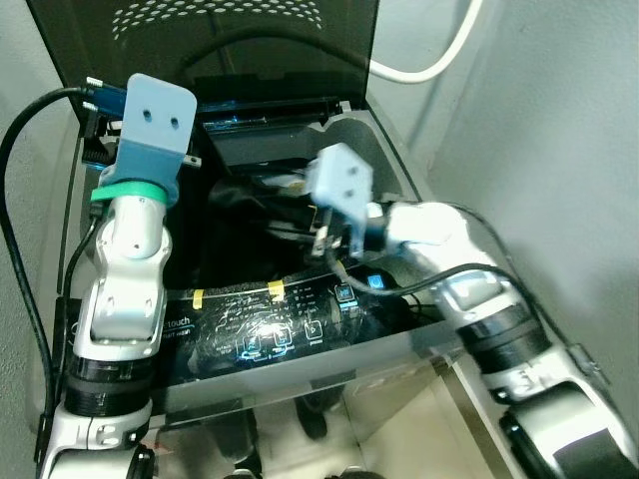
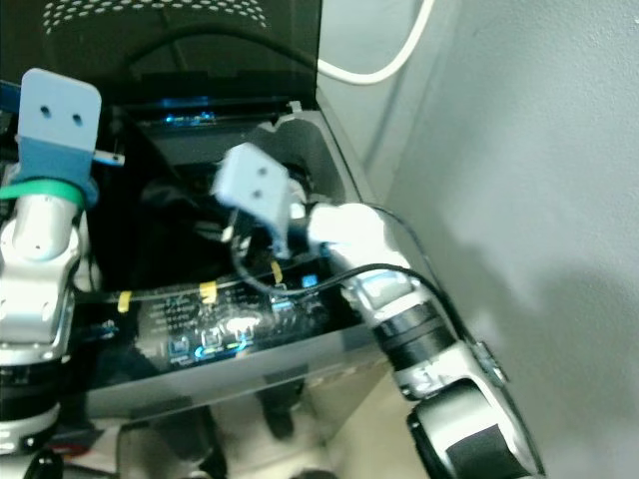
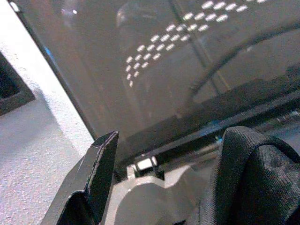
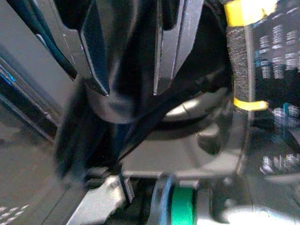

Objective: Clothes washing

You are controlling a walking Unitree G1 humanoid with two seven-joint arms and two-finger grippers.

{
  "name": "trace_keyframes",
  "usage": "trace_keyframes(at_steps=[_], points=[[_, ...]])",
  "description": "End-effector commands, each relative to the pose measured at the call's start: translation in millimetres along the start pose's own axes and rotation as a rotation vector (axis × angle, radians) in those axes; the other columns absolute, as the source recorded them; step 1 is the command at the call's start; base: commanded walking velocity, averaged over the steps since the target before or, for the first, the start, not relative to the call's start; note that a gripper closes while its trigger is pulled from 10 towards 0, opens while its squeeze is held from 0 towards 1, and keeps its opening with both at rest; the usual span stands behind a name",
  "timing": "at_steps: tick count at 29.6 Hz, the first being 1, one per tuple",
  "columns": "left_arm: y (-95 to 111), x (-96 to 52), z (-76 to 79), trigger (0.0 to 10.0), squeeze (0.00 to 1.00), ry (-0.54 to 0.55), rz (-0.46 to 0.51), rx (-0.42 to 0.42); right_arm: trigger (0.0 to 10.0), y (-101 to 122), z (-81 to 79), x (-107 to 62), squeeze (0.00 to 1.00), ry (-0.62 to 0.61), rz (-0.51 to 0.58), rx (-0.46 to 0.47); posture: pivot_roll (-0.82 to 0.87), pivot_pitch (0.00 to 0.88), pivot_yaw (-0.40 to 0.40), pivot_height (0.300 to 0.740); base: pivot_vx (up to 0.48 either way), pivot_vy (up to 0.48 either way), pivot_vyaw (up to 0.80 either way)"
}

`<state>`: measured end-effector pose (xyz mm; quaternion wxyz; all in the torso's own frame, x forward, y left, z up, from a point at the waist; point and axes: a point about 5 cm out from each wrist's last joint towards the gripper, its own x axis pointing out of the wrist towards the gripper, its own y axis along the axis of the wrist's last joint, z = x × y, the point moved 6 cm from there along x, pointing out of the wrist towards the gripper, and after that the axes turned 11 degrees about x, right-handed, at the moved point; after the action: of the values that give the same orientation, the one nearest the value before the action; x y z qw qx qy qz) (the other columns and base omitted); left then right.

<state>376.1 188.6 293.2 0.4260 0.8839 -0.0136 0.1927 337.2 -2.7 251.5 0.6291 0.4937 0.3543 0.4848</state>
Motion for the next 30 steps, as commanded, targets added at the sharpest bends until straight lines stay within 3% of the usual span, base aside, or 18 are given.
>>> trace_keyframes(at_steps=[1, 6, 9, 12, 13, 14, 16, 17, 22, 26, 30], points=[[5, -1.9, 2.5, 10.0, 0.0, -0.02, 0.022, -0.012, 10.0, 1, -4.2, -3.6, 0.0, 0.019, 0.014, 0.034, -0.02, 0.026, 0.039, 0.74, 0.0, 0.0, 0.0], [8, -0.9, 5.5, 10.0, 0.0, -0.042, 0.034, -0.017, 10.0, 12, -2.0, -21.9, 0.0, -0.06, 0.135, 0.138, -0.03, 0.038, 0.043, 0.74, 0.0, 0.0, 0.0], [11, 1.5, 8.5, 10.0, 0.0, -0.064, 0.046, -0.019, 10.0, 22, 7.9, -34.7, 0.0, -0.209, 0.267, 0.229, -0.03, 0.053, 0.056, 0.74, 0.0, 0.0, 0.0], [21, 1.7, 28.7, 10.0, 0.0, -0.197, 0.084, -0.029, 10.0, 30, 25.5, -48.3, 0.0, -0.41, 0.382, 0.27, -0.03, 0.059, 0.064, 0.74, 0.0, 0.0, 0.0], [21, 1.7, 28.7, 10.0, 0.0, -0.197, 0.084, -0.029, 10.0, 30, 25.5, -48.3, 0.0, -0.41, 0.382, 0.27, -0.03, 0.059, 0.064, 0.74, 0.0, 0.0, 0.0], [25, -0.8, 41.6, 10.0, 0.0, -0.286, 0.082, -0.092, 10.0, 30, 33.5, -53.4, 0.0, -0.481, 0.419, 0.299, -0.03, 0.06, 0.063, 0.74, 0.0, 0.0, 0.0], [27, -1.5, 44.8, 10.0, 0.0, -0.308, 0.081, -0.109, 10.0, 30, 35.6, -54.7, 0.0, -0.499, 0.427, 0.306, -0.03, 0.06, 0.063, 0.74, 0.0, 0.0, 0.0], [35, -5.7, 53.7, 10.0, 0.0, -0.38, 0.116, -0.126, 10.0, 30, 37.9, -55.4, 0.0, -0.524, 0.431, 0.303, -0.03, 0.066, 0.059, 0.74, 0.0, 0.0, 0.0], [48, -16.1, 68.6, 10.0, 0.0, -0.515, 0.18, -0.148, 10.0, 29, 38.9, -56.6, 0.0, -0.558, 0.425, 0.301, -0.03, 0.067, 0.06, 0.74, 0.0, 0.0, 0.0], [63, -27.3, 70.5, 10.0, 0.0, -0.598, 0.251, -0.179, 10.0, 27, 35.0, -51.3, 0.0, -0.558, 0.412, 0.311, -0.02, 0.071, 0.058, 0.74, 0.0, 0.0, 0.0], [65, -27.9, 68.4, 10.0, 0.0, -0.599, 0.262, -0.188, 10.0, 27, 33.7, -49.5, 0.0, -0.559, 0.41, 0.315, -0.02, 0.071, 0.058, 0.74, 0.0, 0.0, 0.0]])
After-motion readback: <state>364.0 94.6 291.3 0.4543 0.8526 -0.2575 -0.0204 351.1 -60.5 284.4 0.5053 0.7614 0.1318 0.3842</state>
